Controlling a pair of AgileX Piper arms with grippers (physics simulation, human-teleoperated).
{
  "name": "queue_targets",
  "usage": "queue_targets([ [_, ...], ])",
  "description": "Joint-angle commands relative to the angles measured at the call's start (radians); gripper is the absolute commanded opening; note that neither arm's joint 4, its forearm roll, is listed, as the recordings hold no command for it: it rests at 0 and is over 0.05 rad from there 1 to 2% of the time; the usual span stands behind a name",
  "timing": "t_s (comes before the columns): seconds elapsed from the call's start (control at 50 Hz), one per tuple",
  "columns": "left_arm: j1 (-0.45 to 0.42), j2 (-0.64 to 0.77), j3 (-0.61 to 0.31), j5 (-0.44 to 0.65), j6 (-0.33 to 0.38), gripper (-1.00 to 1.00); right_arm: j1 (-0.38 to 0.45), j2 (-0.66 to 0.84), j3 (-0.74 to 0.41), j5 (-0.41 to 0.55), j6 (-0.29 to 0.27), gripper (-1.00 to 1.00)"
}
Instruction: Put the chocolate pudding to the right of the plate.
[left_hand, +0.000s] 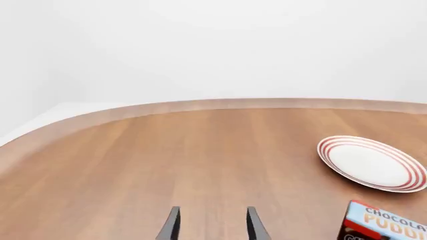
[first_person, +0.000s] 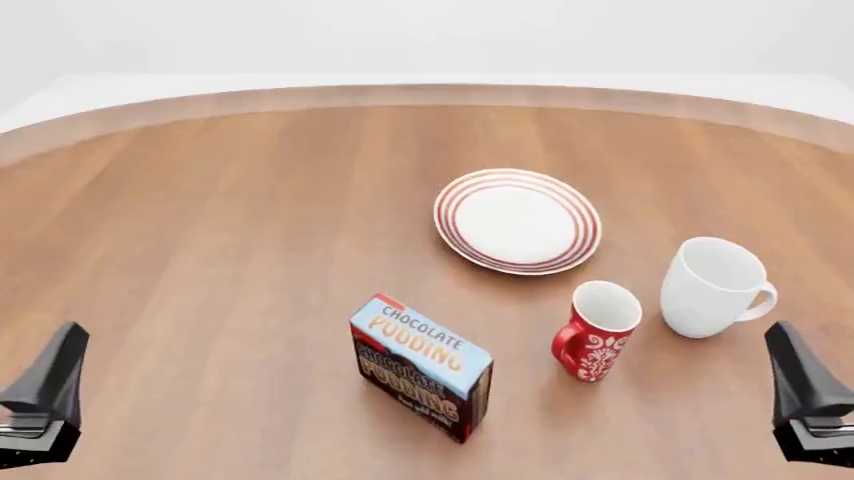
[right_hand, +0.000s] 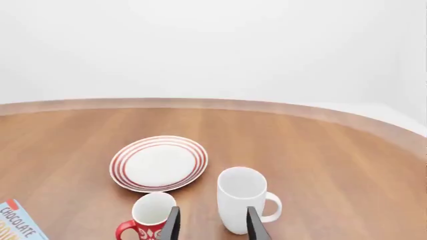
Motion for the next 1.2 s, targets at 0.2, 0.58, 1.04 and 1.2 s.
queue_targets([
  [0.2, 0.000, 0.000, 0.000, 0.000, 0.000, 1.00, -0.010, 0.007, -0.001, 0.003, -0.011, 1.00],
  [0.58, 0.000, 0.000, 0.000, 0.000, 0.000, 1.00, 0.169, 0.200, -0.566, 0.358, -0.095, 1.00],
  [1.04, 0.000, 0.000, 0.000, 0.000, 0.000, 1.00, 0.527, 0.643, -0.967, 0.483, -0.230, 1.00],
  [1.2, 0.000, 0.000, 0.000, 0.000, 0.000, 1.00, 0.614, 0.722, -1.029, 0.541, -0.233, 1.00],
])
